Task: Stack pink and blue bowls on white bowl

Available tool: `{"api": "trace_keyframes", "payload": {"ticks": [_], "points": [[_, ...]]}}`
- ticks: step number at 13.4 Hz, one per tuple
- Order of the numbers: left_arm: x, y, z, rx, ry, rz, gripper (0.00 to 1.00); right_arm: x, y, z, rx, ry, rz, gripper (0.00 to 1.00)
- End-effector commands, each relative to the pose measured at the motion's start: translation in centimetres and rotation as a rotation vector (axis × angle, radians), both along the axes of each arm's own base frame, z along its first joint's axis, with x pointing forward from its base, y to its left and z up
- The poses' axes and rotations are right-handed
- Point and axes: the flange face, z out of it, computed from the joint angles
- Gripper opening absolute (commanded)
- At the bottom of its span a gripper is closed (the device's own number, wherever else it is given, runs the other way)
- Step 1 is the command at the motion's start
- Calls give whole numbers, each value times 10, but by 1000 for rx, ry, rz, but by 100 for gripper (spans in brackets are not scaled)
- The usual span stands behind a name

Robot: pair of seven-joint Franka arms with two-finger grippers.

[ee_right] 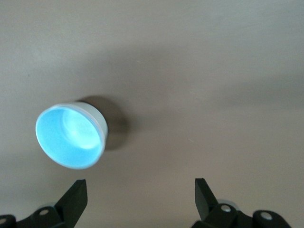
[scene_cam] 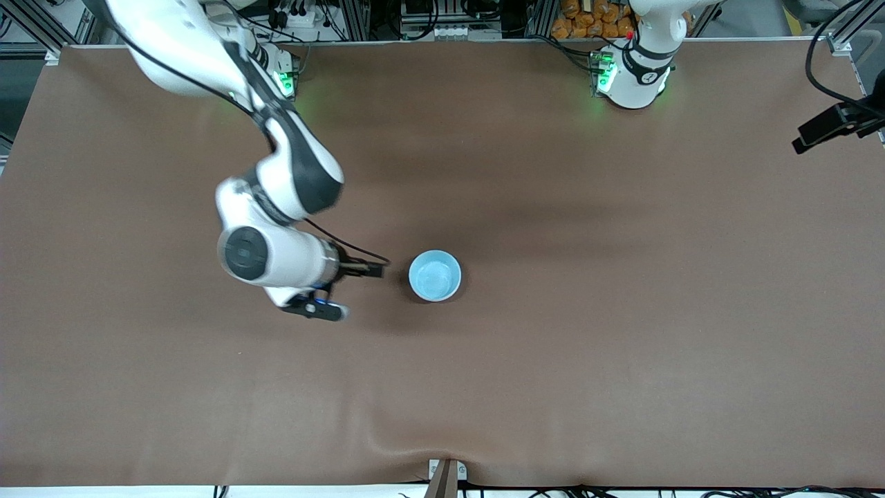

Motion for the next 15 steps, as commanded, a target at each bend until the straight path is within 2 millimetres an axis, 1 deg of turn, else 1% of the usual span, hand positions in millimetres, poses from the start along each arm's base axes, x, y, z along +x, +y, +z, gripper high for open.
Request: {"api": "trace_keyframes", "payload": {"ticks": [1, 2, 4, 5, 6, 7, 8, 9, 10, 11, 12, 13, 14, 15], "points": [[-5, -3, 3, -2, 1, -23, 100, -13, -78, 47, -1, -8, 76, 100], [-5, -3, 2, -2, 2, -23, 100, -10, -126, 56, 8, -9, 104, 100], [-4, -7, 2, -4, -1, -32, 100, -5, -213, 73, 7, -13, 158, 100], [-3, -16, 3, -8, -5, -48, 100, -6, -248, 84, 11, -27, 184, 100], [-3, -26, 4, -5, -6, -64, 100, -13, -277, 99, 18, -33, 200, 100], [-4, -34, 3, -5, -6, -80, 100, -21, -296, 118, 19, -42, 189, 100], [-3, -39, 3, -6, -4, -89, 100, -33, -306, 139, -2, -44, 189, 100], [-2, -39, 2, -4, -4, -89, 100, -44, -311, 159, -54, -45, 198, 100], [-2, -43, 1, -10, -4, -99, 100, -55, -310, 176, -85, -42, 210, 100], [-1, -45, 0, -13, -3, -102, 100, -64, -304, 186, -89, -30, 213, 100], [-1, -52, 3, -9, -8, -116, 100, -68, -308, 195, -95, -31, 182, 100], [-1, -58, 3, -9, -8, -128, 100, -68, -308, 198, -95, -38, 177, 100], [0, -64, 4, -8, -20, -138, 100, -67, -310, 206, -95, -56, 175, 100], [3, -73, 2, -8, -37, -155, 100, -67, -314, 210, -96, -62, 166, 100]]}}
